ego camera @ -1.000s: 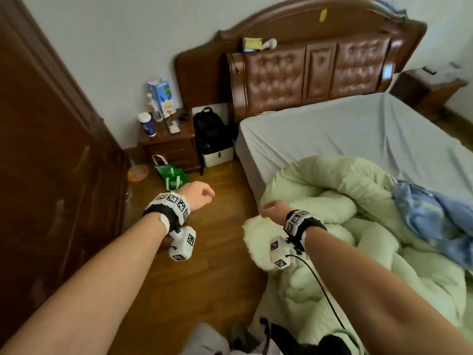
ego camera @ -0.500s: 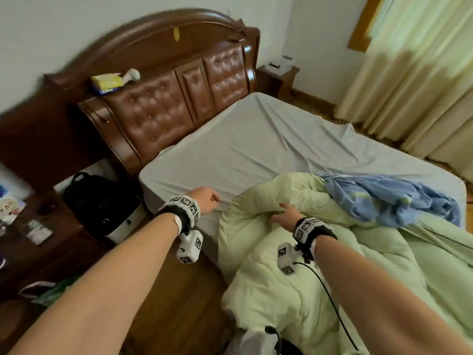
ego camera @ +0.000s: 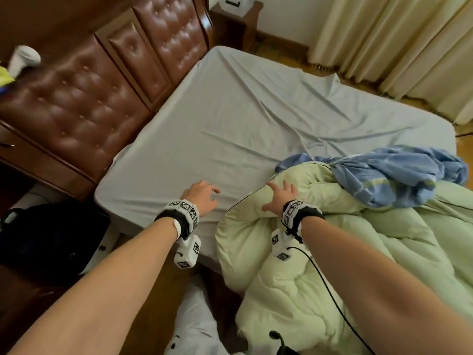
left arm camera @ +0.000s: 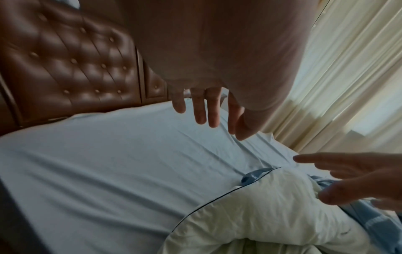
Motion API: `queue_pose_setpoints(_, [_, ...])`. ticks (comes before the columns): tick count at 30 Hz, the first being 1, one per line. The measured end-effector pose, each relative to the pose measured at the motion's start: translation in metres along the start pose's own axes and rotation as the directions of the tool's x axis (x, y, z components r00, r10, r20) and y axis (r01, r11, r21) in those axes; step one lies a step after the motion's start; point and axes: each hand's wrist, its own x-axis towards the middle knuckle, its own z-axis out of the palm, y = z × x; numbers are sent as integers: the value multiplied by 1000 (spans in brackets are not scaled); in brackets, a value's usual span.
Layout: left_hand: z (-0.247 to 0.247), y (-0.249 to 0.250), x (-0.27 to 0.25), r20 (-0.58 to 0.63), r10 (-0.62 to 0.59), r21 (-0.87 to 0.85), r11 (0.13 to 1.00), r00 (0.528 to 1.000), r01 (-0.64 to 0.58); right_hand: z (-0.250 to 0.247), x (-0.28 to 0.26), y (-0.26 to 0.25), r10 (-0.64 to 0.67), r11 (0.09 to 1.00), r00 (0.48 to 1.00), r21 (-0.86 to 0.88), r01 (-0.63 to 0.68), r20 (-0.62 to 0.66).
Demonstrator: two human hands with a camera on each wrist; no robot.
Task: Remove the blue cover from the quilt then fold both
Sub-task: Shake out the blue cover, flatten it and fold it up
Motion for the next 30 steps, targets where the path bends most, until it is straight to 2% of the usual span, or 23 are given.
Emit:
queue_pose_setpoints(7, [17, -31, 132, 175, 131, 84, 986, 976, -147, 9, 96, -38, 108, 990, 988, -97, -98, 109])
queue_pose_setpoints(10, [28, -41, 168, 212, 140, 91, 983, 967, -162, 34, 129, -45, 115, 979, 985, -184, -90, 130])
queue_pose_setpoints(13, [41, -44, 192, 276, 113, 60, 989, 955, -134, 51, 146, -42, 185, 955, 969, -262, -138, 166])
queue_pose_setpoints(15, [50, -40, 202, 306, 87, 18, 995, 948, -97, 59, 150, -35, 236, 930, 967, -313, -194, 101])
queue_pose_setpoints(18, [63, -24, 209, 334, 76, -16, 997, 939, -74, 57, 149, -16, 267, 910, 961, -309, -277, -75])
queue_pose_setpoints(21, [78, 10, 209, 366, 74, -38, 997, 928, -65, 43, 139, 17, 316, 921, 946, -217, -324, -72])
queue_pose_setpoints(24, [102, 65, 194, 425, 63, 6, 997, 903, -72, 35, 109, 71, 367, 928, 930, -73, -366, -7])
queue_pose_setpoints(27, [126, 140, 163, 511, 60, 63, 992, 857, -107, 34, 63, 152, 458, 888, 889, 47, -458, 20])
queue_pose_setpoints(30, [154, 221, 137, 550, 91, 91, 982, 830, -168, 28, 8, 244, 544, 835, 839, 102, -540, -9])
